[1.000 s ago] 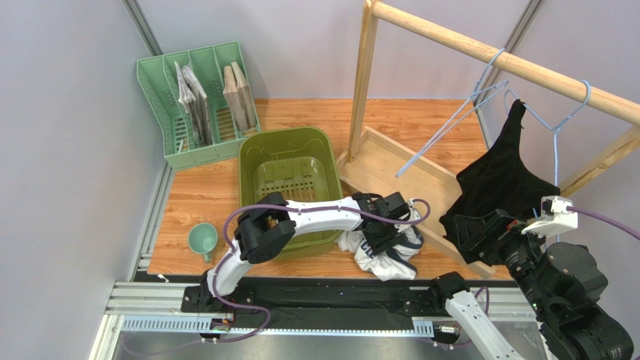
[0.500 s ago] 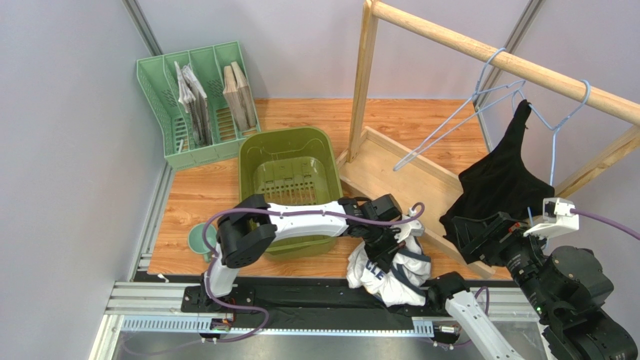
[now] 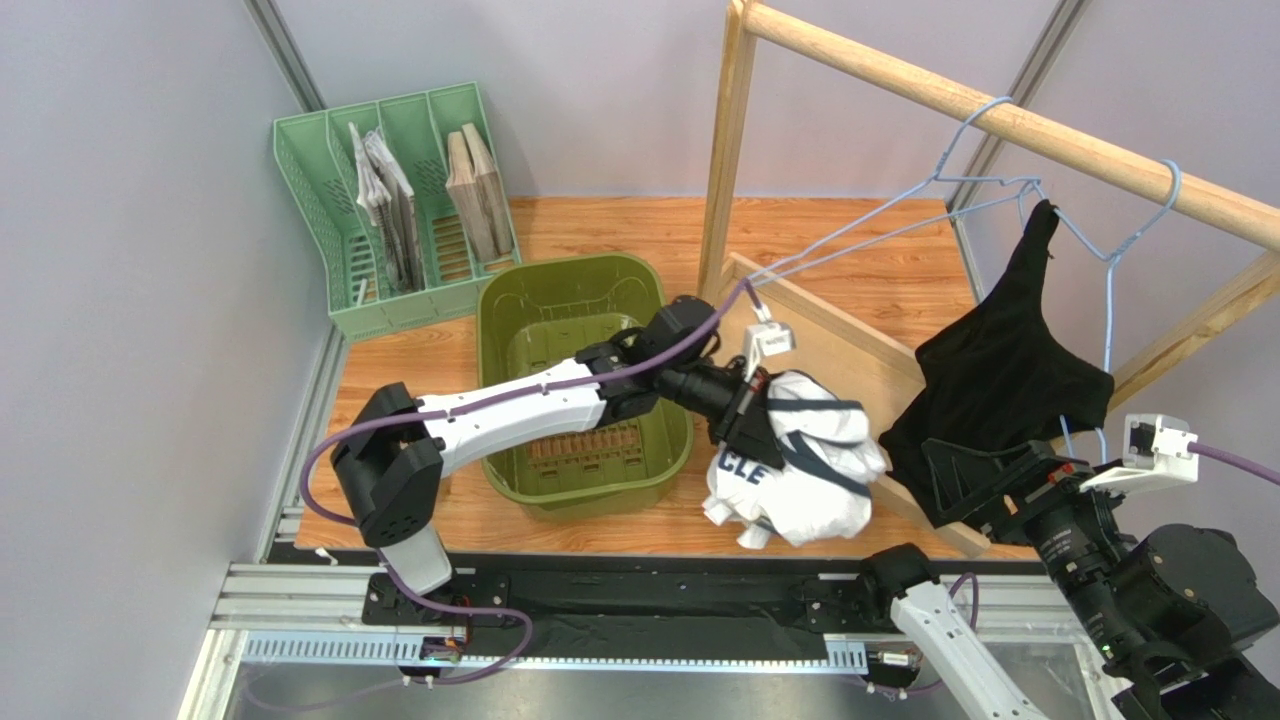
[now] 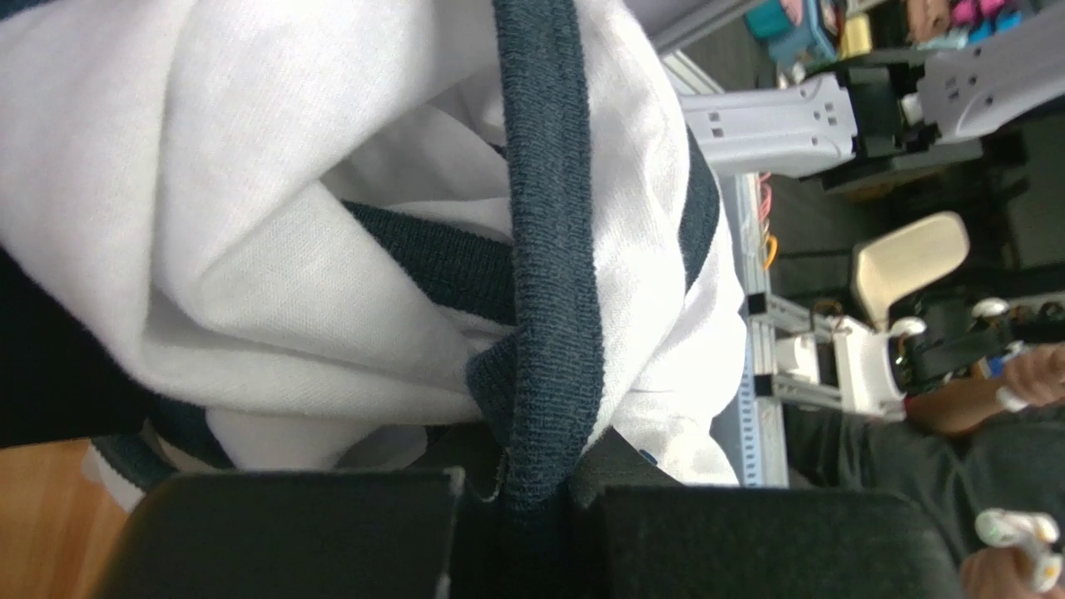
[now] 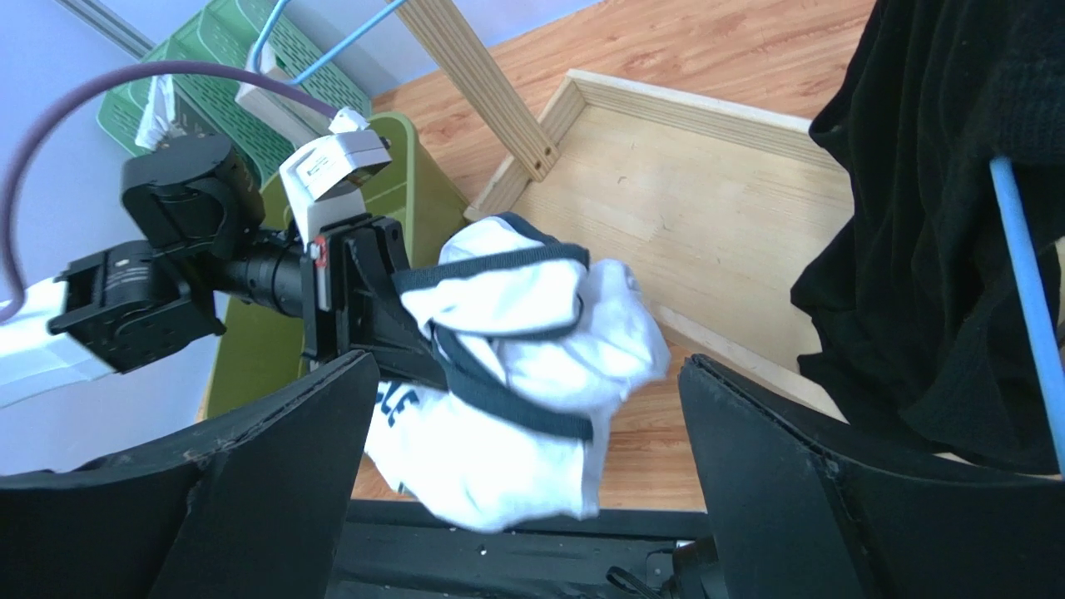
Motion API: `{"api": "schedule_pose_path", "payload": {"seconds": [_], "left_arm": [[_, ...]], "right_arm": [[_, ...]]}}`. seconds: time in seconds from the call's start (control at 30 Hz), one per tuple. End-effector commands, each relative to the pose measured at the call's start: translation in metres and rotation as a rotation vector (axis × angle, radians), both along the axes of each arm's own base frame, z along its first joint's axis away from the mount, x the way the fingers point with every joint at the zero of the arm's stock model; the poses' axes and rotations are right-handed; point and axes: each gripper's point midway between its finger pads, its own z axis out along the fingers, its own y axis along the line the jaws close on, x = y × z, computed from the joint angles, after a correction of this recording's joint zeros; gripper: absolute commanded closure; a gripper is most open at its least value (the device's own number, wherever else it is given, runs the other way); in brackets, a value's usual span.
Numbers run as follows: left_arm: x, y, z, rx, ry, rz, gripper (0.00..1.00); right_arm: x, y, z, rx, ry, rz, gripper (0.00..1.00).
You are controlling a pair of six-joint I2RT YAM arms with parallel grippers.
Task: Remove the tank top from the hanger
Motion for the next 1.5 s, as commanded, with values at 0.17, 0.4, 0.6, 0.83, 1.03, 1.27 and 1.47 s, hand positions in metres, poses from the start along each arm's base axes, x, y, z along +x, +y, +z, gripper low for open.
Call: {"api": "schedule_pose_path", "payload": {"seconds": [0.17,0.4,0.6,0.83,1.03,1.27,1.47], "left_arm": [[0.048,0.054,0.058,-0.156,0.014,0.152,1.00],[0.103,0.108,0.074,-0.130,-0.029,0.411,1.00],[0.155,0.186,0.113,-0.224,0.003,0.699,1.00],[0.162,0.218,0.105,-0.153,-0.085,0.809,1.00],[0.173,0.233,0.020,0.061,-0.039,0.892,1.00],[0.180,0.310,-0.041,0.533,-0.223,1.221,0.94],[0.175,0.325,-0.017,0.544,-0.353,1.344,0.58]], "right_arm": [[-0.007,-0.003,0.011,-0.001,-0.037,0.005,0.02],[-0.005,0.001,0.011,0.006,-0.036,0.021,0.02],[-0.007,0.001,0.012,0.010,-0.033,0.018,0.02],[-0.008,0.004,0.014,0.028,-0.043,0.033,0.02],[-0.007,0.006,0.010,0.032,-0.036,0.038,0.02],[-0.008,0.005,0.010,0.037,-0.038,0.037,0.02],[0.004,0.017,0.004,0.055,-0.024,0.069,0.03]]}}
